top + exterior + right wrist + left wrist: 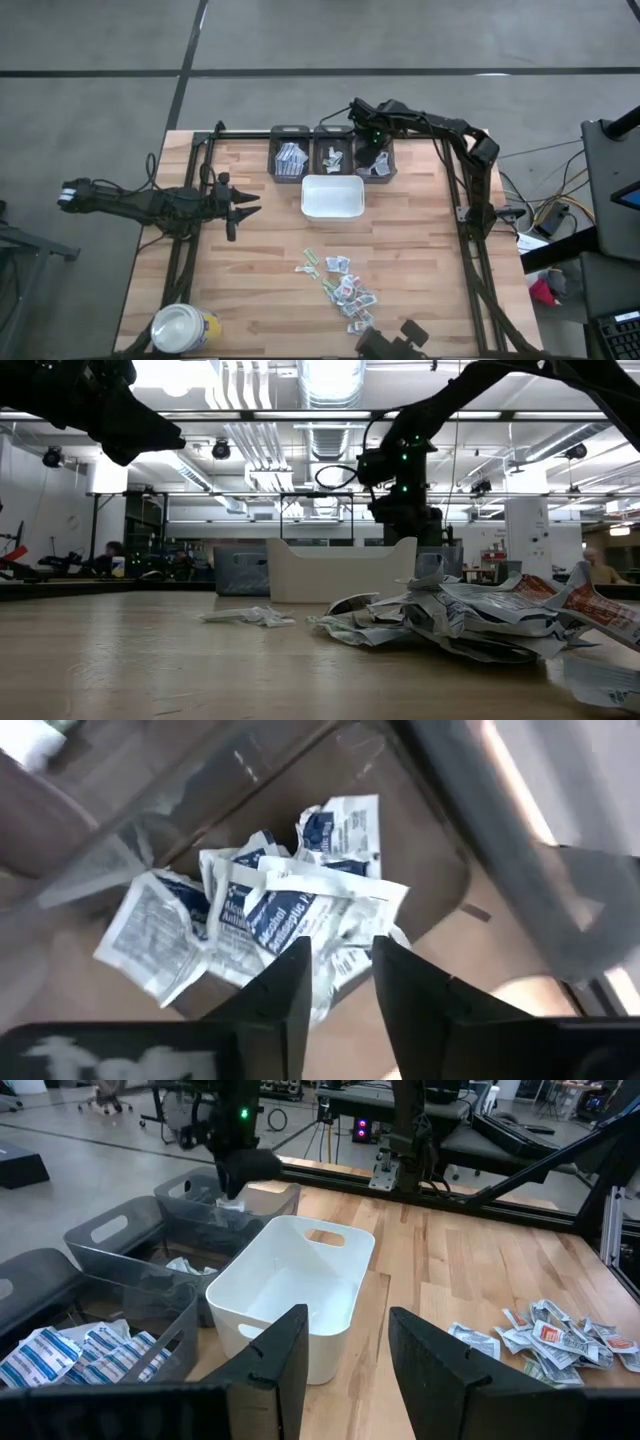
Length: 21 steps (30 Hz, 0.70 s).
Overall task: Pick & Place First Aid Supplies
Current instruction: Put the white alcohol pad into the right black bin
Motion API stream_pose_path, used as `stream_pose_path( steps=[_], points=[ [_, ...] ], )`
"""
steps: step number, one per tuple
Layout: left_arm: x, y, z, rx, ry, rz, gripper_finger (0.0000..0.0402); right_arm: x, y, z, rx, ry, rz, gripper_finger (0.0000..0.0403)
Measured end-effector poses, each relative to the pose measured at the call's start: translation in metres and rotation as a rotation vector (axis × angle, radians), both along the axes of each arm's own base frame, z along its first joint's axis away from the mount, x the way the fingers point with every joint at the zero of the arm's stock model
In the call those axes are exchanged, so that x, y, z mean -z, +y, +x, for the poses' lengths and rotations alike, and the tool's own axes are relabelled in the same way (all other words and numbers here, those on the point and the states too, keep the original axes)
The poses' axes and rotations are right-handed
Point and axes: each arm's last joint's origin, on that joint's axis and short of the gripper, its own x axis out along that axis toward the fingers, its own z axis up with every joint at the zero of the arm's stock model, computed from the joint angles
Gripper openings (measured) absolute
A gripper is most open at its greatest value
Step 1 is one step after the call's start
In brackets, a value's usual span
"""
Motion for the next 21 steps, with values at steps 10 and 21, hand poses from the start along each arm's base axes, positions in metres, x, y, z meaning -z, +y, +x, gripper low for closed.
stream_pose_path(
  steps=[10, 21],
  points=[
    [0.0, 0.0, 0.0, 0.0, -0.001, 0.0, 0.0136, -0.083, 0.046, -0.019, -0.047, -0.172, -0.044, 0.0122],
    [0.0, 0.0, 0.0, 0.0, 0.0, 0.0, 0.0136, -0.144, 0.168, -0.011, -0.361, -0.465, 0.115, 0.0101]
  ],
)
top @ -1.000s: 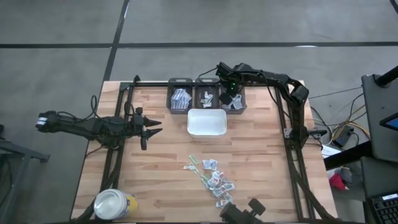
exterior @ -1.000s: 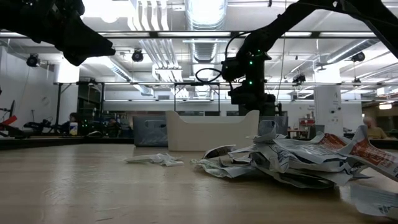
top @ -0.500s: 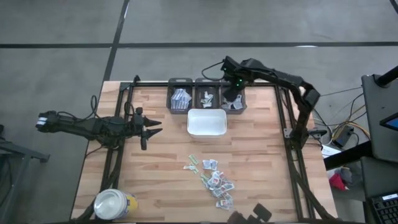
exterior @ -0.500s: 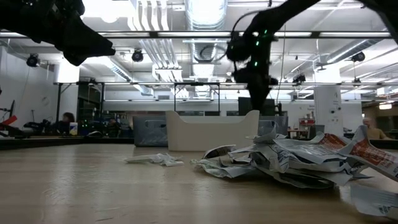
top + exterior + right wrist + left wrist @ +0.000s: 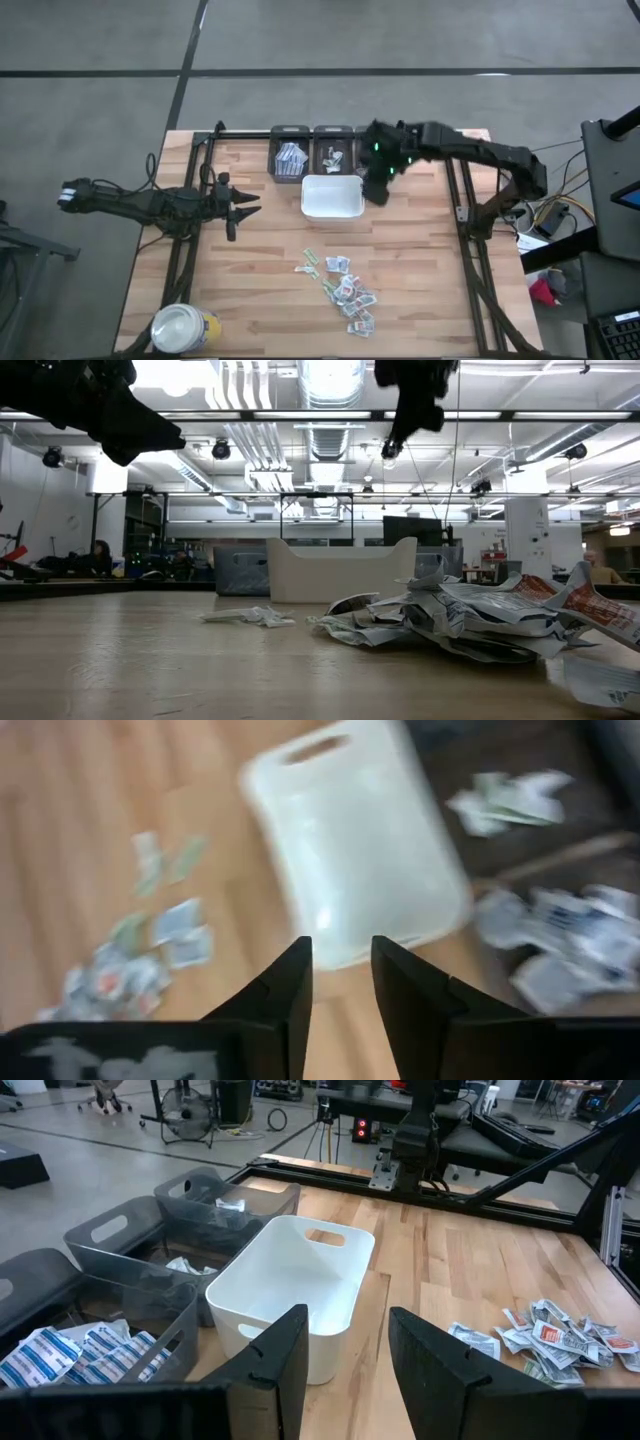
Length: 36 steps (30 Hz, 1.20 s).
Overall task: Pick & Place First Aid Supplies
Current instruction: Put the white alcohol pad into the right black bin
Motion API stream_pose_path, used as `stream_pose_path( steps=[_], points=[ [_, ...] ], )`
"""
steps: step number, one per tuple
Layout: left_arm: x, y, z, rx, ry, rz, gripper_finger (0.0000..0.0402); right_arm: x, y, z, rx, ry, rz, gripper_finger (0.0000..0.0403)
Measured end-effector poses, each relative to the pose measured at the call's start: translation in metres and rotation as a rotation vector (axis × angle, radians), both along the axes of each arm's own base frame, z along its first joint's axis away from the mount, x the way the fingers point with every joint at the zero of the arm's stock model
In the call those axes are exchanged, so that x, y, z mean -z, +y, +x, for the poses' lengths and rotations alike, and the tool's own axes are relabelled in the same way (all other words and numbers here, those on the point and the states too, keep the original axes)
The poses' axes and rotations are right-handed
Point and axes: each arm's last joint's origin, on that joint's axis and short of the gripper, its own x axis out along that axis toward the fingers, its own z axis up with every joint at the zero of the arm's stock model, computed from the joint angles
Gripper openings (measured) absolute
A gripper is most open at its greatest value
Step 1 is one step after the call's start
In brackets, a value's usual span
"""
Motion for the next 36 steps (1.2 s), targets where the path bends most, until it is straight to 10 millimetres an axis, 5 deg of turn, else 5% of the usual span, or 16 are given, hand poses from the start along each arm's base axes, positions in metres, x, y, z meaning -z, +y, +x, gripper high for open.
stream_pose_path(
  steps=[8, 16, 24, 36],
  points=[
    [0.0, 0.0, 0.0, 0.001, 0.001, 0.006, 0.0136, 0.009, 0.089, 0.019, -0.197, 0.015, 0.0, 0.0083],
    [0.0, 0.0, 0.0, 0.002, 0.003, 0.013, 0.0136, 0.043, 0.144, 0.052, -0.326, 0.006, -0.07, 0.0066],
    [0.0, 0.0, 0.0, 0.003, 0.004, 0.014, 0.0136, 0.091, 0.159, 0.078, -0.378, 0.12, -0.088, 0.0071],
    [0.0, 0.0, 0.0, 0.003, 0.004, 0.014, 0.0136, 0.146, 0.169, 0.102, -0.542, 0.225, -0.039, 0.0129]
  ],
)
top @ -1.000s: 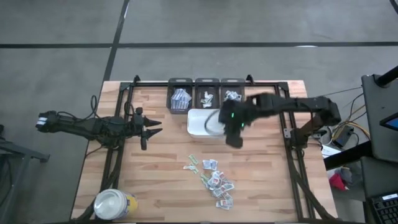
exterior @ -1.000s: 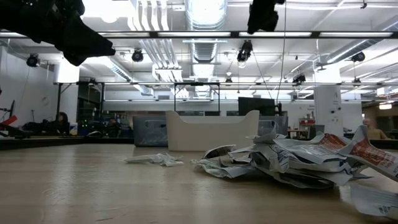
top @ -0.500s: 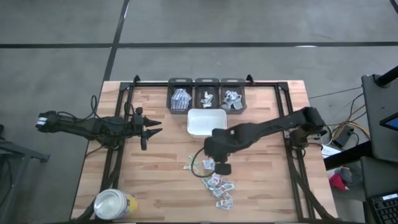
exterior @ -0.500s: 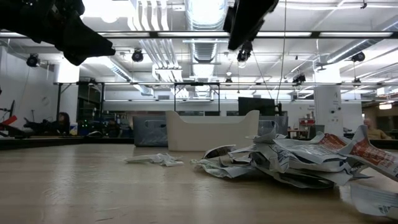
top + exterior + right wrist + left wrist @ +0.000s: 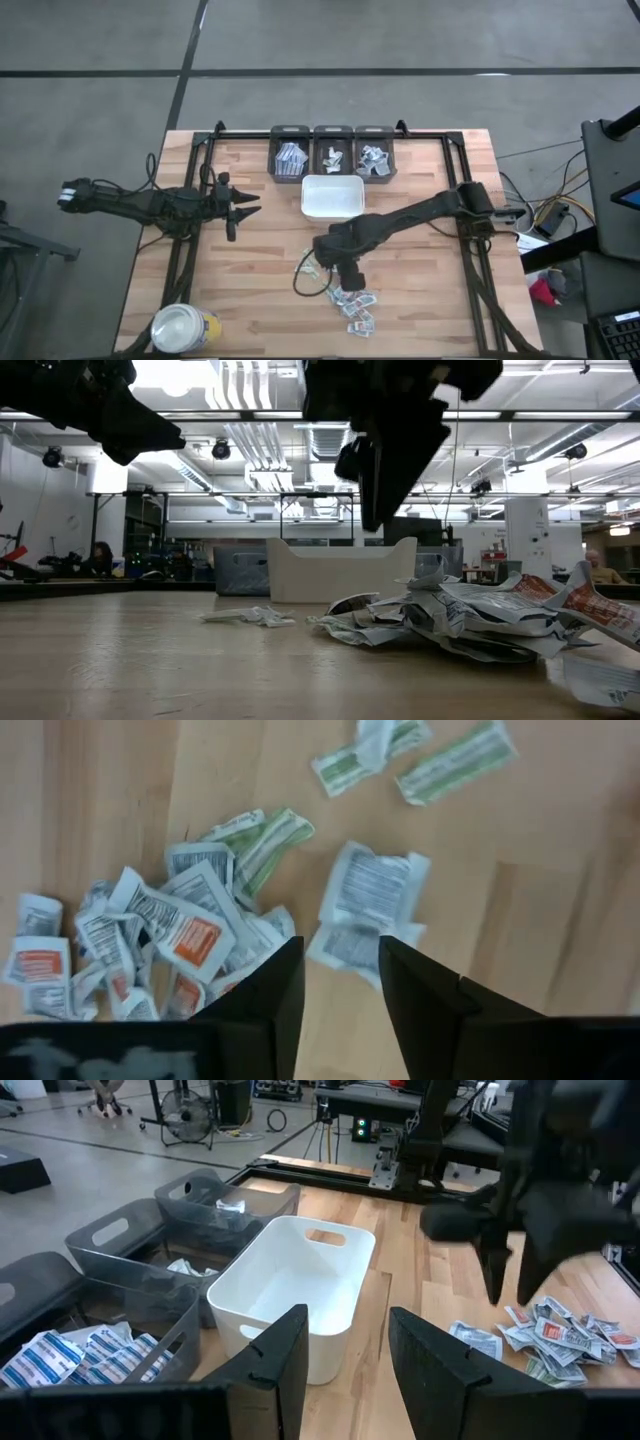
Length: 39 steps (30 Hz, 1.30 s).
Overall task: Pick & Place First Aid Supplies
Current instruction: Put the white alcohol pad into the right black bin
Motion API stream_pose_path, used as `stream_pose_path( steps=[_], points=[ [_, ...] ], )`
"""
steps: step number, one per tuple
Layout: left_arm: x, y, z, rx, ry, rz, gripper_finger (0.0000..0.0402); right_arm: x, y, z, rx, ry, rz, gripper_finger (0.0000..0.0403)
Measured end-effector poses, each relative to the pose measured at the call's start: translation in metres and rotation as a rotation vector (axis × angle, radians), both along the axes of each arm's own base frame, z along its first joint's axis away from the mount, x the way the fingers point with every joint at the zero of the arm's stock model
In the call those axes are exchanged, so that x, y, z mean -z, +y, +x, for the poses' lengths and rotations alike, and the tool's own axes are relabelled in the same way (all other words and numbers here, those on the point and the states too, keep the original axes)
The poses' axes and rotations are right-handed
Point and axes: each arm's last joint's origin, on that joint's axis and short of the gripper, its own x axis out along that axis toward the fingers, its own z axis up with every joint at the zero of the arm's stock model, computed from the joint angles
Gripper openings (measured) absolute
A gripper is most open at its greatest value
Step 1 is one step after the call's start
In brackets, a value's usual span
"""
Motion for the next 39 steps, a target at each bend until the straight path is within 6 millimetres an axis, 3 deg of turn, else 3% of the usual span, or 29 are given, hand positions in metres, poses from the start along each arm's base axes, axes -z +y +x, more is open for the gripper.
stream_pose_path(
  steps=[11, 30, 39],
  points=[
    [0.0, 0.0, 0.0, 0.0, 0.0, 0.0, 0.0136, 0.022, 0.008, 0.03, -0.07, 0.01, -0.016, 0.0145],
    [0.001, 0.0, 0.001, 0.0, 0.008, 0.001, 0.0136, 0.062, 0.009, 0.036, -0.017, 0.105, -0.034, 0.015],
    [0.002, 0.0, 0.002, 0.0, 0.015, 0.002, 0.0136, 0.064, 0.006, 0.037, 0.019, 0.088, -0.124, 0.0122]
  ],
)
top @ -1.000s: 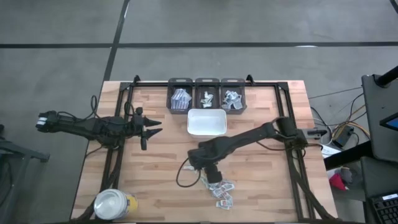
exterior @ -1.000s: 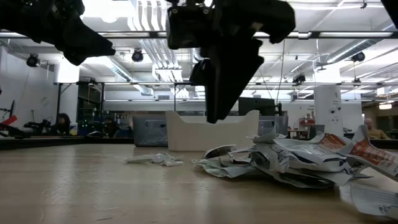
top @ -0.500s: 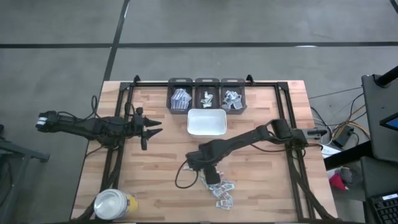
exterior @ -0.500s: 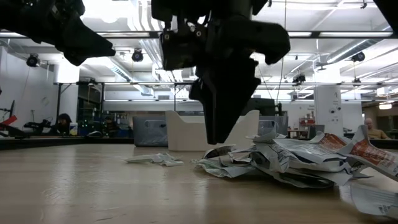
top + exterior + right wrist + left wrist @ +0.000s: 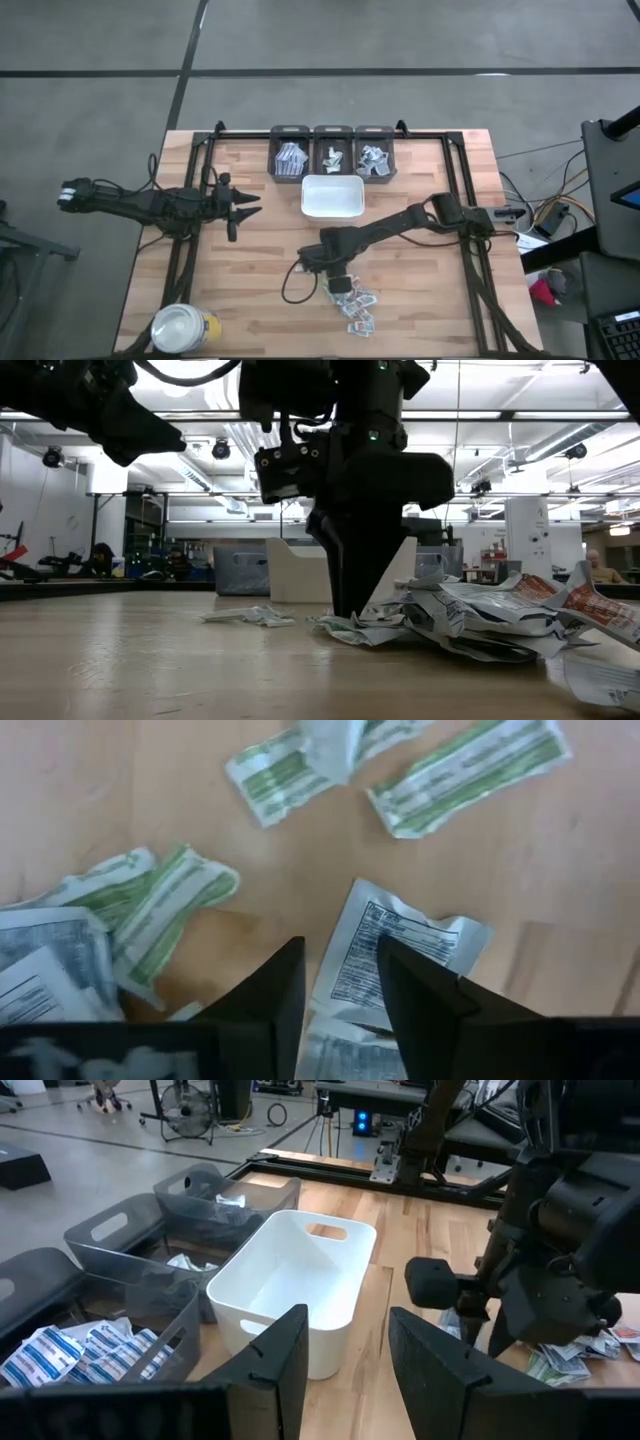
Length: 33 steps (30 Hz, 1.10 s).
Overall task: Pick & Place First Aid Supplies
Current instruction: Put the white alcohol pad into the right black bin
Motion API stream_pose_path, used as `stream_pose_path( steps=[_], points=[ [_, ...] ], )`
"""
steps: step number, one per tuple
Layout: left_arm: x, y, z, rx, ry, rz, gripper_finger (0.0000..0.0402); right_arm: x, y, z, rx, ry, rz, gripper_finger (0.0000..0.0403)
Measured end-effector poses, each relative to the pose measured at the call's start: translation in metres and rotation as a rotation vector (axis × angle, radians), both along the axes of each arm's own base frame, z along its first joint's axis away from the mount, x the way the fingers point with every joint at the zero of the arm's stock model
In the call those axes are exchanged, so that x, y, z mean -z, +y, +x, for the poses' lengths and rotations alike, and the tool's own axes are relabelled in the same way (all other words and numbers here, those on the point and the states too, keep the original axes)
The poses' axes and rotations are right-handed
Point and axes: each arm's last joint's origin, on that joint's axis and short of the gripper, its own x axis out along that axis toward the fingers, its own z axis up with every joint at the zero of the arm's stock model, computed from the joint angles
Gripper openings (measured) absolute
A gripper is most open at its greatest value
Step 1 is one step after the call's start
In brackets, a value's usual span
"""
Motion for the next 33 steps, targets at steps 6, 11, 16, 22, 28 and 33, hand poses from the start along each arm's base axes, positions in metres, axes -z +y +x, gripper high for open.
stream_pose_path(
  steps=[6, 11, 16, 22, 28, 33],
  points=[
    [0.0, 0.0, 0.0, 0.0, 0.004, 0.001, 0.0136, 0.014, 0.002, 0.002, 0.009, 0.025, -0.011, 0.0091],
    [0.0, 0.0, 0.0, 0.0, 0.004, 0.001, 0.0136, 0.023, 0.004, 0.002, 0.012, 0.043, -0.016, 0.0064],
    [0.0, 0.0, 0.001, 0.0, 0.004, 0.001, 0.0136, 0.024, 0.004, 0.003, 0.013, 0.035, -0.033, 0.004],
    [0.0, 0.0, 0.001, 0.0, 0.004, 0.001, 0.0136, 0.02, 0.004, 0.005, -0.005, 0.03, -0.035, 0.0022],
    [0.0, 0.0, 0.001, 0.0, 0.004, 0.001, 0.0136, -0.004, 0.005, 0.011, -0.055, 0.032, -0.046, 0.0009],
    [0.0, 0.0, 0.001, 0.0, 0.004, 0.001, 0.0136, -0.039, 0.001, 0.016, -0.136, 0.037, -0.005, 0.0008]
  ],
)
